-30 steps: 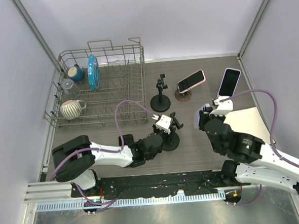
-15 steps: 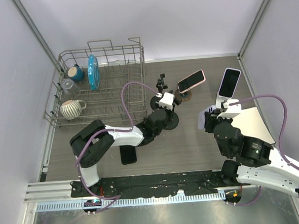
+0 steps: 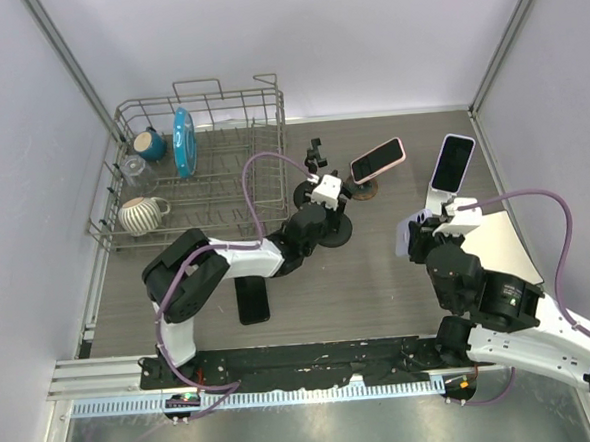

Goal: Remove the phone from the phone stand

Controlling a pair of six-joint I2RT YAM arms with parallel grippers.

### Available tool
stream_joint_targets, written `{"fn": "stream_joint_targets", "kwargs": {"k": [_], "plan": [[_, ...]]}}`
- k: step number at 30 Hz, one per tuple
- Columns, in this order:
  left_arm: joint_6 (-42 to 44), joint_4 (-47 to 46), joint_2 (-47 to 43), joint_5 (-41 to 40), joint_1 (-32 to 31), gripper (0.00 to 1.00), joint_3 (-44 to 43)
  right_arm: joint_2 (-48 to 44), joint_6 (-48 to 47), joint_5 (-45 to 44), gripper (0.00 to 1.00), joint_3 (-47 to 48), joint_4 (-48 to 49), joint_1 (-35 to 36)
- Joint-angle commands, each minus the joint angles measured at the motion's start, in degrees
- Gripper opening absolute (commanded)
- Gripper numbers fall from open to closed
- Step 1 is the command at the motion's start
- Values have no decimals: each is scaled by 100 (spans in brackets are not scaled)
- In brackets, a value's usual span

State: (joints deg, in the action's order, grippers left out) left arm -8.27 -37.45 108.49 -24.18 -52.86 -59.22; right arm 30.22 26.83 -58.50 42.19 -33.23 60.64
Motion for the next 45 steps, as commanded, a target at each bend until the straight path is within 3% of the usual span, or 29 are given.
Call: {"fn": "stream_joint_targets", "kwargs": {"k": [1, 8, 16, 23, 31, 40, 45], "plan": [[27, 212, -556, 54, -66, 59, 367, -95, 41, -232, 1, 131, 186, 27], [370, 309, -1505, -130, -707, 89, 648, -156, 322, -223, 1, 289, -113, 27], [713, 379, -2481, -684, -1832, 99, 1026, 142, 1052, -109, 1, 737, -833, 27], [1459, 81, -2482, -1043, -2842, 100, 1001, 494, 1606, 329, 1, 1045, -1018, 27], [2400, -525, -1507, -1879, -3221, 99, 473, 424, 2019, 787, 1, 1116, -896, 18], [3121, -1791, -575, -3047, -3389, 88, 95, 397, 2371, 1130, 1, 966, -570, 18], [3227, -2134, -346, -3355, -3389, 74, 33, 318, 2476, 1166, 1, 878, -456, 27]]}}
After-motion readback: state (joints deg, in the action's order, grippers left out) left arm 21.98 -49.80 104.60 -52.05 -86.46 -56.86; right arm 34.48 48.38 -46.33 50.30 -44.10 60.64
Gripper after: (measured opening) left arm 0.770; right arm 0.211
